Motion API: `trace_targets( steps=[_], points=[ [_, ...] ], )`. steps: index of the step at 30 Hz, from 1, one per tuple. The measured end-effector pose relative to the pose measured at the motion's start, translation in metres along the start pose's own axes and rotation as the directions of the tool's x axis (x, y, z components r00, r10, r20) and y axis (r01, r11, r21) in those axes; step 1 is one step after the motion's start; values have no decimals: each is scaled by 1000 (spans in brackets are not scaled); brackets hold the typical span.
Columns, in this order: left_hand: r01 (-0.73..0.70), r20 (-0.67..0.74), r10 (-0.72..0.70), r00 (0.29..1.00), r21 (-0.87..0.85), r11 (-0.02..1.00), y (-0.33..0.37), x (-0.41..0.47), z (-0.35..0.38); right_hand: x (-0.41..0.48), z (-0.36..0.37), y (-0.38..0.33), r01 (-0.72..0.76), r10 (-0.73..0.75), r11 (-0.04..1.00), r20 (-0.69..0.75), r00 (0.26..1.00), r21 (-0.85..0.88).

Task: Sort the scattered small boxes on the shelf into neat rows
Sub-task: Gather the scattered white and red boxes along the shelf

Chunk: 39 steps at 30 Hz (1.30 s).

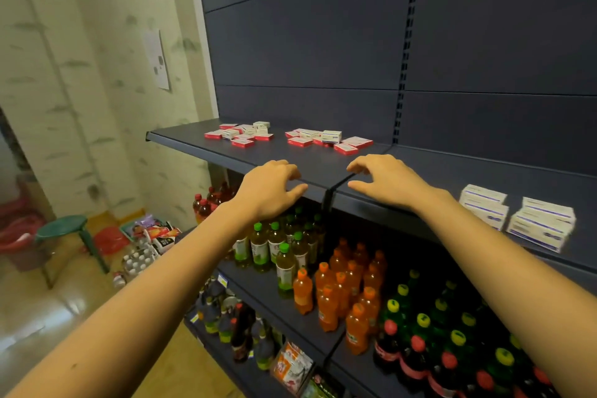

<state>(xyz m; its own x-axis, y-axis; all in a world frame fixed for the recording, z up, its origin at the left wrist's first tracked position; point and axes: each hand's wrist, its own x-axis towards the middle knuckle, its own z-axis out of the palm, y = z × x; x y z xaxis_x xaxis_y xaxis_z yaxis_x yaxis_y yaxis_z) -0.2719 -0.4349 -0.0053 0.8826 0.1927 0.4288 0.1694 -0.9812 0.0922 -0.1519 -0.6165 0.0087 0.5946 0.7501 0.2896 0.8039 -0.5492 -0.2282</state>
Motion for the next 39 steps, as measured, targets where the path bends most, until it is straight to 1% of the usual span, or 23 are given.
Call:
trace_targets(
  steps=[5,11,14,20,25,28,31,36,39],
  points=[
    [-5,-4,5,1000,-34,999,-35,28,10,45,16,-5,-41,42,999,28,999,-35],
    [-27,9,27,1000,-42,999,-67,84,31,111,30,11,-84,86,992,23,996,-90],
    [-61,19,62,998,-36,997,-80,119,43,147,31,27,-186,190,975,21,982,-124],
    [-102,27,104,994,-58,993,-101,180,64,200,40,60,-387,396,905,11,918,-178],
    [-116,33,120,992,-122,986,-110,218,82,220,53,75,-475,496,855,58,867,-208],
    [-152,15,157,988,-156,976,-112,238,93,226,61,80,-481,511,838,65,857,-256],
    [-192,15,198,980,-177,965,-116,257,104,231,68,83,-496,527,822,43,849,-278],
    [-237,33,255,966,-270,933,-126,292,118,234,58,88,-533,577,788,67,814,-308],
    [-252,84,297,951,-342,905,-133,311,126,227,46,90,-575,613,756,34,789,-313]
  ],
)
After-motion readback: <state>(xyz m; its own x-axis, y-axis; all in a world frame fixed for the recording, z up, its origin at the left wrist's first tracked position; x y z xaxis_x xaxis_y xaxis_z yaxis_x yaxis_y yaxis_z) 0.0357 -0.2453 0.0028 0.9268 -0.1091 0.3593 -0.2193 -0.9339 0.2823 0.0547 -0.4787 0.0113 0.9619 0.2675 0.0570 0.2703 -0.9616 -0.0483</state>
